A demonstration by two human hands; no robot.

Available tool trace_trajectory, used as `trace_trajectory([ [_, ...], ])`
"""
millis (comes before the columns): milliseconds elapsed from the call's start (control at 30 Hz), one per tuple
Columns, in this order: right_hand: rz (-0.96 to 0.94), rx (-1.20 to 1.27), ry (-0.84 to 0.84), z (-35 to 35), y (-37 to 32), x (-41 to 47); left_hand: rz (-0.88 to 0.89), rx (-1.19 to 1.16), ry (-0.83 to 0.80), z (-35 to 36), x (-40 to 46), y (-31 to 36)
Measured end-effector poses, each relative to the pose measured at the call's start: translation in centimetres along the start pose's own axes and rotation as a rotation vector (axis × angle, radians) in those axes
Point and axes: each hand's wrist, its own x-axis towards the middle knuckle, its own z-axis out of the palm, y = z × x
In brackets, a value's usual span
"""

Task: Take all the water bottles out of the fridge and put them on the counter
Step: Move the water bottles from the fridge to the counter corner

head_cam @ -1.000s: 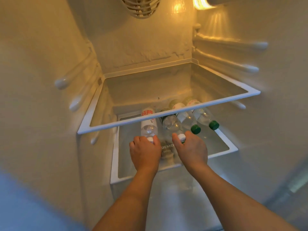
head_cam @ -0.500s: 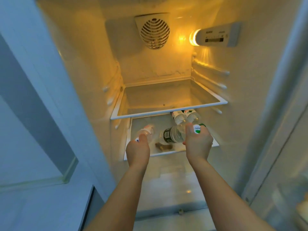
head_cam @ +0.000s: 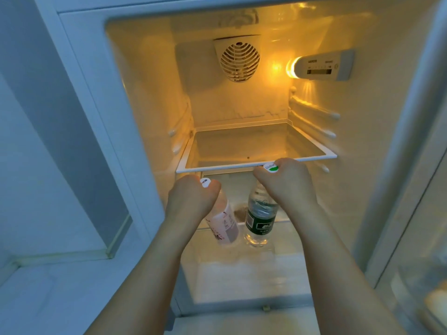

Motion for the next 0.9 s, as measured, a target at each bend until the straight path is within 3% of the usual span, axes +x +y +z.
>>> trace_trajectory([
  [167, -0.079, -0.131, -0.261, -0.7, -1.1, -1.0, 0.055, 0.065, -0.025, -1.4, -2.0, -0.4],
  [400, -0.015, -0.268, -0.724, 1.1, -0.7, -3.9, -0.058, 0.045, -0.027, -1.2, -6.4, -5.7],
  [900, -0.236, -0.331, -1.003, 8.3, -6.7, -14.0, -0.357, 0.081, 0.051, -7.7, -17.6, -17.0],
])
